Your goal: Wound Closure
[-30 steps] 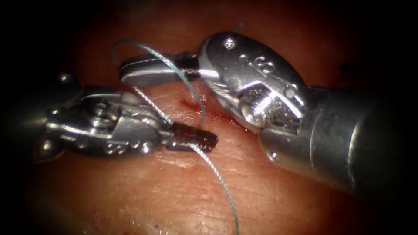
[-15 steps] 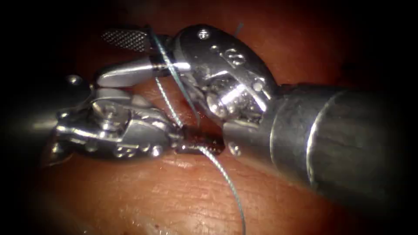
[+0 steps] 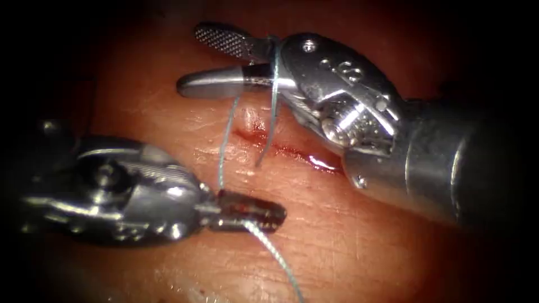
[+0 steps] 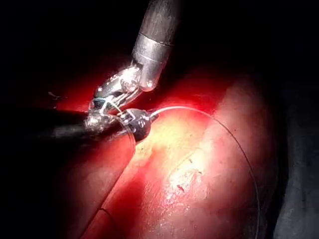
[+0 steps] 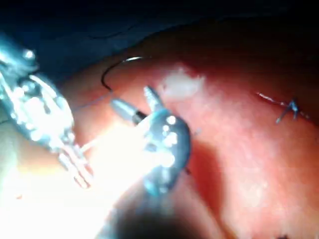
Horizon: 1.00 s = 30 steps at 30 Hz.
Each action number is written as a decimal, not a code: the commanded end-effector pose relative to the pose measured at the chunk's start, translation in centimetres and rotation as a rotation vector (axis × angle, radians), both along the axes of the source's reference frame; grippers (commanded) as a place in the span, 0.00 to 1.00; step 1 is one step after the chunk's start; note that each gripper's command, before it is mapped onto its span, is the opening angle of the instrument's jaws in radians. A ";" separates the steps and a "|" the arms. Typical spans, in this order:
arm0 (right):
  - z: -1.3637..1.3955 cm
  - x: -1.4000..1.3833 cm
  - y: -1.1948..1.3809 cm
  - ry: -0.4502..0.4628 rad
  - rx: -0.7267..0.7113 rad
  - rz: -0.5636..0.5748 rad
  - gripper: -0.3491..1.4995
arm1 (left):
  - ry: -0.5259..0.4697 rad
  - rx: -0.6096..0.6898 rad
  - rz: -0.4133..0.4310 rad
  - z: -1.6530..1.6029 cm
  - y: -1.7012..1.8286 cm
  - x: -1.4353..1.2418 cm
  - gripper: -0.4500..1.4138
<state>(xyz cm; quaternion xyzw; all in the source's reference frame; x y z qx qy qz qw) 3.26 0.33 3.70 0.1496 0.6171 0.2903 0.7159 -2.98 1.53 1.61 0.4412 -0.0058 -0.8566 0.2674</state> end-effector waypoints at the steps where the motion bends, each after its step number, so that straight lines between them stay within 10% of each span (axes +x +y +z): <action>1: 0.09 0.07 -0.02 -0.015 -0.003 -0.007 0.42 | 0.000 -0.001 0.000 0.02 0.02 -0.06 0.00; 21: 0.29 0.08 -0.33 -0.167 -0.059 -0.140 0.23 | 0.012 -0.064 0.006 -0.58 0.22 0.12 0.00; 30: 0.20 0.15 -0.49 -0.125 -0.067 -0.230 0.20 | 0.022 -0.111 -0.020 -0.65 0.90 0.43 0.00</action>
